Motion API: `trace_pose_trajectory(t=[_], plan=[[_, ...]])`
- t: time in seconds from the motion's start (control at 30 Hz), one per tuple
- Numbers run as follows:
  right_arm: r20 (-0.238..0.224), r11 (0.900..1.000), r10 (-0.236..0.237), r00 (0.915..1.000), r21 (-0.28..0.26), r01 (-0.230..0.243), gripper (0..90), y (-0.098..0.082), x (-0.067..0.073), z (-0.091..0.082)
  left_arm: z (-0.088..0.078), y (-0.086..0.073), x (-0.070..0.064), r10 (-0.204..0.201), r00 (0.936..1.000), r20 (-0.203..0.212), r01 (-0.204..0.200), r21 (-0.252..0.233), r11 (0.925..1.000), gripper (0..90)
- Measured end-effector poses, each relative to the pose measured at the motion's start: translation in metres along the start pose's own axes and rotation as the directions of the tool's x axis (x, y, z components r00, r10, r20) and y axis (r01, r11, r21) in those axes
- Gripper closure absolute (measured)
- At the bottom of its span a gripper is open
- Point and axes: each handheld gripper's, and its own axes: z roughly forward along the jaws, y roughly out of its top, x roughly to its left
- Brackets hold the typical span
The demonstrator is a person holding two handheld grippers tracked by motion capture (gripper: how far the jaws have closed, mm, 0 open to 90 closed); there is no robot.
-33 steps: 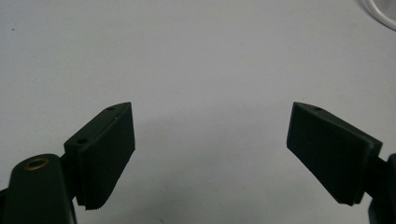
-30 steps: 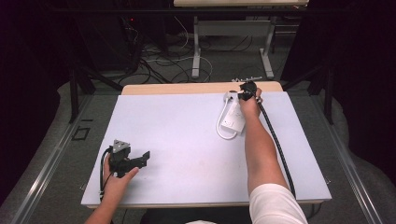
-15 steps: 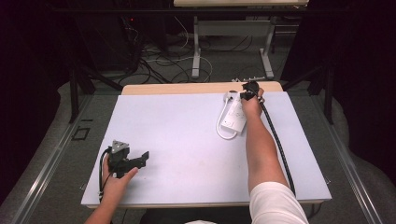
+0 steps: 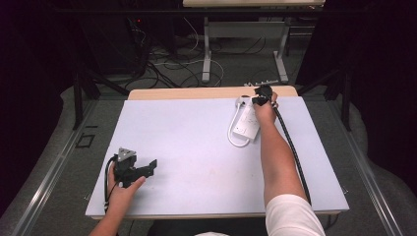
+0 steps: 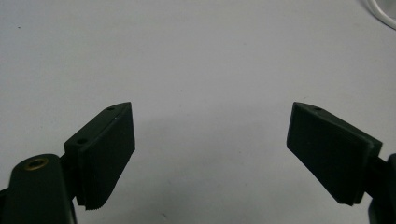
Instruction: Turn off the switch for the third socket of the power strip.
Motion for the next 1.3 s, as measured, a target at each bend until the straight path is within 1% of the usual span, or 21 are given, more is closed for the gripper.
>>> trace_pose_trajectory(t=[0.17, 0.2, 0.23, 0.3, 0.47, 0.53, 0.67, 0.77, 0.8, 0.87, 0.9, 0.93, 0.97, 1.0, 1.07, 1.1, 1.17, 1.27, 1.3], plan=[[0.002, 1.0, 0.003, 1.0, 0.015, -0.003, 82.6, 0.002, 0.0, -0.003, -0.001, 0.0, 0.0, 0.002, 1.0, -0.001, -0.002, -0.007, 1.0, 15.2], [0.006, 1.0, 0.015, 0.9999, 0.027, -0.015, 81.1, 0.002, 0.001, -0.005, -0.001, 0.0, 0.0, 0.002, 1.0, -0.001, -0.002, -0.006, 1.0, 15.2], [0.009, 0.999, 0.015, 0.9998, 0.035, -0.016, 79.8, 0.002, 0.001, -0.005, -0.001, 0.0, 0.0, 0.002, 1.0, -0.002, -0.002, -0.006, 1.0, 15.2], [0.015, 0.999, 0.002, 0.9999, 0.036, -0.003, 77.5, 0.003, 0.0, -0.007, -0.001, 0.0, 0.0, 0.001, 1.0, -0.003, -0.001, -0.002, 1.0, 15.2], [0.023, 0.999, 0.0, 0.9997, 0.044, -0.001, 70.7, 0.006, -0.002, -0.011, 0.0, 0.0, -0.001, 0.001, 1.0, -0.002, -0.001, -0.002, 1.0, 15.2], [0.028, 0.999, 0.005, 0.9996, 0.048, -0.006, 66.6, 0.006, -0.003, -0.012, 0.0, 0.0, -0.001, -0.001, 1.0, -0.003, 0.001, 0.001, 1.0, 15.2], [0.016, 0.997, 0.025, 0.9996, 0.067, -0.026, 57.8, 0.005, -0.005, -0.012, 0.0, 0.001, -0.001, 0.003, 1.0, -0.001, -0.003, 0.0, 1.0, 15.2], [0.028, 0.997, 0.013, 0.9995, 0.082, -0.015, 51.4, 0.004, -0.005, -0.012, 0.001, 0.001, -0.001, 0.005, 1.0, 0.0, -0.005, -0.001, 1.0, 15.2], [0.028, 0.996, 0.015, 0.9995, 0.084, -0.017, 49.2, 0.003, -0.005, -0.012, 0.003, 0.001, -0.002, 0.004, 1.0, 0.001, -0.004, -0.017, 0.9998, 15.2], [0.033, 0.996, 0.008, 0.9994, 0.084, -0.01, 44.6, 0.003, -0.006, -0.013, 0.003, 0.002, -0.002, 0.008, 1.0, 0.006, -0.008, -0.006, 0.9999, 15.2], [0.033, 0.997, 0.013, 0.9994, 0.081, -0.016, 42.1, 0.003, -0.005, -0.013, 0.003, 0.002, -0.002, 0.009, 0.9999, 0.009, -0.009, -0.001, 1.0, 15.2], [0.036, 0.997, 0.011, 0.9993, 0.076, -0.014, 38.1, 0.003, -0.005, -0.014, 0.003, 0.002, -0.003, 0.01, 0.9999, 0.01, -0.01, 0.002, 1.0, 15.2], [0.038, 0.998, 0.004, 0.9993, 0.066, -0.007, 36.0, 0.003, -0.004, -0.014, 0.003, 0.002, -0.003, 0.014, 0.9998, 0.013, -0.014, 0.005, 0.9999, 15.2], [0.04, 0.998, 0.006, 0.9992, 0.068, -0.009, 36.1, 0.003, -0.003, -0.015, 0.004, 0.002, -0.003, 0.013, 0.9999, 0.011, -0.013, -0.006, 0.9999, 15.2], [0.04, 0.998, -0.006, 0.9992, 0.066, 0.003, 35.8, 0.004, -0.003, -0.017, 0.004, 0.003, -0.003, 0.013, 0.9998, 0.013, -0.013, -0.004, 0.9999, 15.2], [0.036, 0.997, -0.002, 0.9994, 0.071, 0.0, 34.3, 0.005, -0.003, -0.019, 0.004, 0.003, -0.003, 0.013, 0.9998, 0.013, -0.013, -0.005, 0.9999, 15.2], [0.032, 0.998, 0.007, 0.9994, 0.067, -0.01, 28.4, 0.006, -0.003, -0.021, 0.003, 0.003, -0.003, 0.014, 0.9998, 0.013, -0.014, -0.006, 0.9999, 15.2], [0.039, 0.996, 0.012, 0.9992, 0.083, -0.015, 20.8, 0.007, -0.002, -0.024, 0.004, 0.003, -0.004, 0.014, 0.9997, 0.02, -0.014, -0.01, 0.9998, 15.2], [0.039, 0.996, 0.011, 0.9992, 0.091, -0.015, 19.1, 0.007, -0.001, -0.025, 0.003, 0.003, -0.004, 0.021, 0.9996, 0.021, -0.021, -0.01, 0.9997, 15.2]])
